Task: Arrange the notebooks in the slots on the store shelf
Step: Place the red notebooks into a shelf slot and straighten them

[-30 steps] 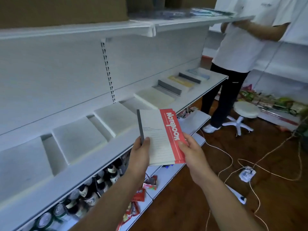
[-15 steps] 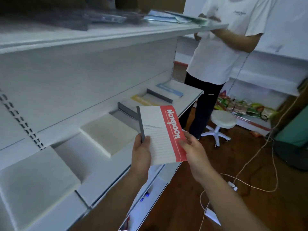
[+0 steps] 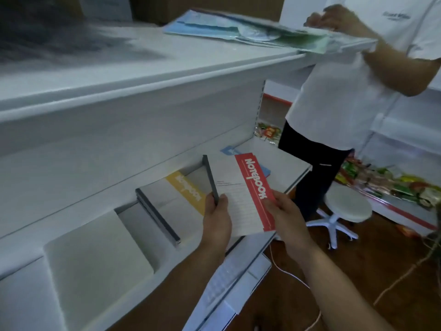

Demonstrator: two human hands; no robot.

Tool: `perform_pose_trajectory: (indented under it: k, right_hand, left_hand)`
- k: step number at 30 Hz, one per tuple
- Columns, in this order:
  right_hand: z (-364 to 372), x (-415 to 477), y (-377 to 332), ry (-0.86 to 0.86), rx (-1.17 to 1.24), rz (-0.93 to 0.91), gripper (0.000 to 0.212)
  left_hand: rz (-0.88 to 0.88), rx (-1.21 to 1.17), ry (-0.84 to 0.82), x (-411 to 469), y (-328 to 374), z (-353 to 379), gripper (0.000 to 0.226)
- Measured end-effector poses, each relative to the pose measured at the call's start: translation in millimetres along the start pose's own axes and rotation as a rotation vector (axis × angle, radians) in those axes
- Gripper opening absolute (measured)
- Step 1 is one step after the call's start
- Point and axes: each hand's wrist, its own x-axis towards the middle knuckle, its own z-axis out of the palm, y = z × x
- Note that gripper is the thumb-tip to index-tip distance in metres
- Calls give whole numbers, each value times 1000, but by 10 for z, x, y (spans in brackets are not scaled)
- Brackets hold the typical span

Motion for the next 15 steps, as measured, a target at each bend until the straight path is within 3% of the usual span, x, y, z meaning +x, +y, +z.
perform_pose_trajectory:
  k: [5, 10, 15]
  right_hand:
    - [-100, 1211, 91, -166, -162, -96, 17]
    - [-277, 2098, 75, -379, -343, -200, 37]
    - [-332, 2640, 205, -532, -466, -278, 32]
  left_hand:
    - [49, 18, 235, 743, -115, 554, 18]
    - [75, 41, 443, 1234, -279, 1060, 16]
    - [79, 619, 589, 1584, -544, 1154, 30]
